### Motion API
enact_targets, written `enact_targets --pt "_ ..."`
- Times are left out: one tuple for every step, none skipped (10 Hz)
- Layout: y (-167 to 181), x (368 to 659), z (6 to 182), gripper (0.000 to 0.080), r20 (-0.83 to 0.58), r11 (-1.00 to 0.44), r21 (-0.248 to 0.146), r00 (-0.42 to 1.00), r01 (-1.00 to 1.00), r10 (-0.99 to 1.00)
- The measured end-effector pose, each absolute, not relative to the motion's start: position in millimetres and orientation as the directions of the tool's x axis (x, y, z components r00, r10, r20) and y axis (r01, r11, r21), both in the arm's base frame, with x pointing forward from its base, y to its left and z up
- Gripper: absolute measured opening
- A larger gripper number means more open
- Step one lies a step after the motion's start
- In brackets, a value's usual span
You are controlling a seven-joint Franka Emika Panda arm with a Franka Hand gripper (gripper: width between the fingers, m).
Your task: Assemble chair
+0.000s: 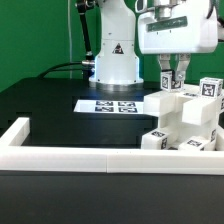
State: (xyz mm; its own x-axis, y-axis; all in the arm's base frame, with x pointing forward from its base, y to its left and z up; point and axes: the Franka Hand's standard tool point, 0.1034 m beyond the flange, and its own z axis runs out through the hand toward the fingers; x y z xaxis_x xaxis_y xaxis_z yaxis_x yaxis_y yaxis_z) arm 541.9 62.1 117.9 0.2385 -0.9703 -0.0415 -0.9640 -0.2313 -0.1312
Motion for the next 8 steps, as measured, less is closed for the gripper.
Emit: enact_targets --pt "63.0 541.7 117.8 0.0287 -0.059 -0.149 -0.129 0.158 -0.98 -0.986" --pt "63.6 541.6 117.8 0.0287 -0.065 -0.103 -0.126 0.111 -0.987 -0.992" --pt "63.8 541.6 117.8 0.0287 -0.071 -0.073 -0.125 0.082 -0.989 -0.994" --pt "65.0 541.4 117.8 0.0287 -0.088 0.017 -0.119 -0.007 -0.993 -0.996" --pt "65.0 541.4 117.8 0.0287 -0.089 0.027 -0.118 -0.017 -0.993 -0.996" --pt "65.9 541.4 117.8 0.0287 -0.103 0.098 -0.112 -0.086 -0.989 -0.991" --pt "66.0 541.3 117.6 0.0287 -0.099 0.059 -0.115 -0.048 -0.992 -0.994" --pt "66.0 541.2 117.5 0.0466 -0.095 0.025 -0.118 -0.014 -0.993 -0.995"
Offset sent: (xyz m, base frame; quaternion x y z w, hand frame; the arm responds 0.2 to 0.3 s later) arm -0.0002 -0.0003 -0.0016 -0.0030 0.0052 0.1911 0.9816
